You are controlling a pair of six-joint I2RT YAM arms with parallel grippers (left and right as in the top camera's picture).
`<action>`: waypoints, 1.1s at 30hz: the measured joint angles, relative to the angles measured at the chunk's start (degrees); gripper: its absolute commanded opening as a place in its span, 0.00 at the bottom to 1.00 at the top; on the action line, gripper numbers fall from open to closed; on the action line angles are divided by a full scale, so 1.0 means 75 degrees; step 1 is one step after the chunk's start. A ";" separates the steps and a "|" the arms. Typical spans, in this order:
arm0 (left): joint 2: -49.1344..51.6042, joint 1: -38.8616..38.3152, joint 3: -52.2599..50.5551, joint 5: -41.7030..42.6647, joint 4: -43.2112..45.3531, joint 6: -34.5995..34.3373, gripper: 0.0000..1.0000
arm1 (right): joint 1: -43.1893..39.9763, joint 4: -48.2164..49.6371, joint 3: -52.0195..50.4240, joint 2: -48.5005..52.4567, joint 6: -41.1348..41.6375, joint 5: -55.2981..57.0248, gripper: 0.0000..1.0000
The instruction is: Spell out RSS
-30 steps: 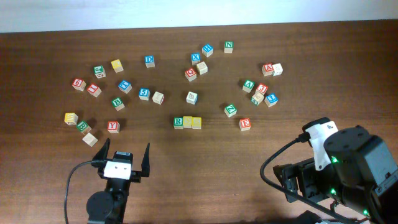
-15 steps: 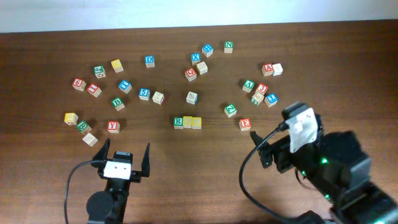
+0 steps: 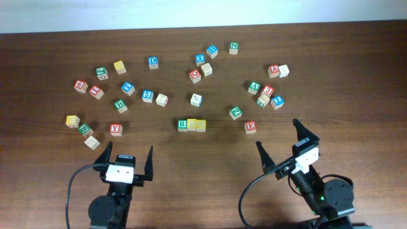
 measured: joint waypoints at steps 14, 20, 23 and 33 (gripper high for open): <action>0.0000 0.0003 0.0000 0.0000 0.0000 0.0000 1.00 | -0.0213 -0.1172 -0.1177 -0.1682 0.0239 0.0000 0.98; 0.0000 0.0003 0.0000 0.0000 0.0000 0.0000 0.99 | -0.0213 -0.1172 -0.1177 -0.1865 0.0259 0.0006 0.98; 0.0000 0.0000 0.0000 0.0000 0.0000 0.0000 0.99 | -0.0213 -0.1169 -0.1177 -0.1865 0.0256 0.0006 0.98; 0.0000 0.0000 0.0000 -0.0003 0.0000 0.0000 1.00 | -0.0213 -0.1169 -0.1177 -0.1865 0.0259 0.0006 0.98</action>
